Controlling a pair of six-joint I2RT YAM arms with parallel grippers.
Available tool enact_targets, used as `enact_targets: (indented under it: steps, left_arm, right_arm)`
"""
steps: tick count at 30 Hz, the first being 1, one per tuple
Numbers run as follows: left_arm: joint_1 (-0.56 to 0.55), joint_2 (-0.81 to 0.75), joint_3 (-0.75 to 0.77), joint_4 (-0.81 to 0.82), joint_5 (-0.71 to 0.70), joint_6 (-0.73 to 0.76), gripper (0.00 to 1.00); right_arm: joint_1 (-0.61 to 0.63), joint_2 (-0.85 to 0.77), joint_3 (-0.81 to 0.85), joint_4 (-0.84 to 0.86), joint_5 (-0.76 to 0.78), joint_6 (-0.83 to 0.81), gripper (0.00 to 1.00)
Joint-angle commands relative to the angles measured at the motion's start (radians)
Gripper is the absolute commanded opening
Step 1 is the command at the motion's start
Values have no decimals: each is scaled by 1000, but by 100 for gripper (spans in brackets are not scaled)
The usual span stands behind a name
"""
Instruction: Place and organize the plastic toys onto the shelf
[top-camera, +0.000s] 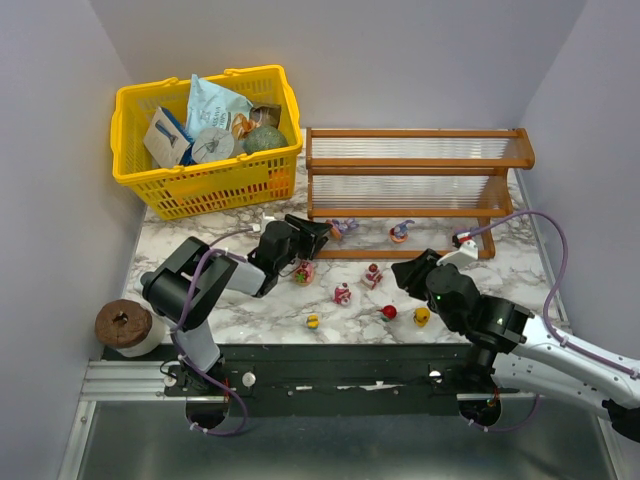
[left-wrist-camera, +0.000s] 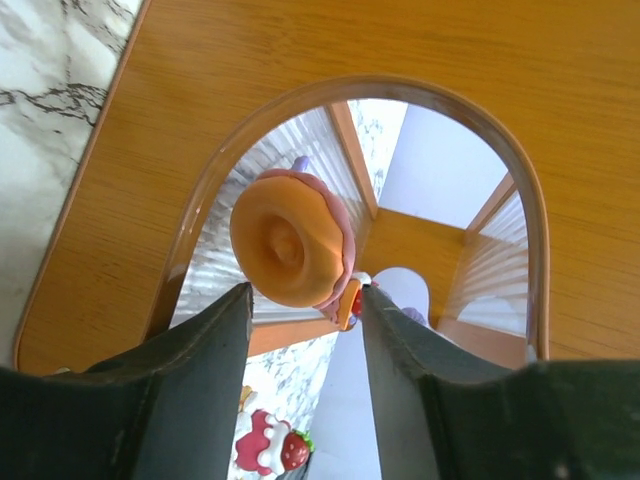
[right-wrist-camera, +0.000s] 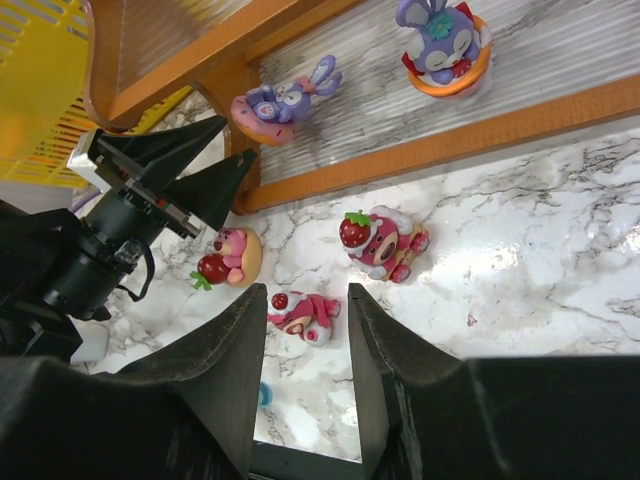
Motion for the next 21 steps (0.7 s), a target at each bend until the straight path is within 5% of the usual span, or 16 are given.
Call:
enact_targets:
  steps: [1, 8, 16, 21]
  left_arm:
    - [-4, 36, 40, -9, 40, 60, 59]
    - [-4, 90, 70, 9, 54, 57, 57]
    - [-1, 106, 21, 70, 45, 16, 24]
    - [1, 110, -16, 115, 48, -10, 14]
  right_arm:
    - [-5, 6, -14, -21, 41, 10, 46]
    - [-5, 6, -15, -28, 51, 10, 46]
    - [-6, 8, -15, -34, 54, 17, 46]
    - [-5, 26, -14, -34, 51, 24, 45]
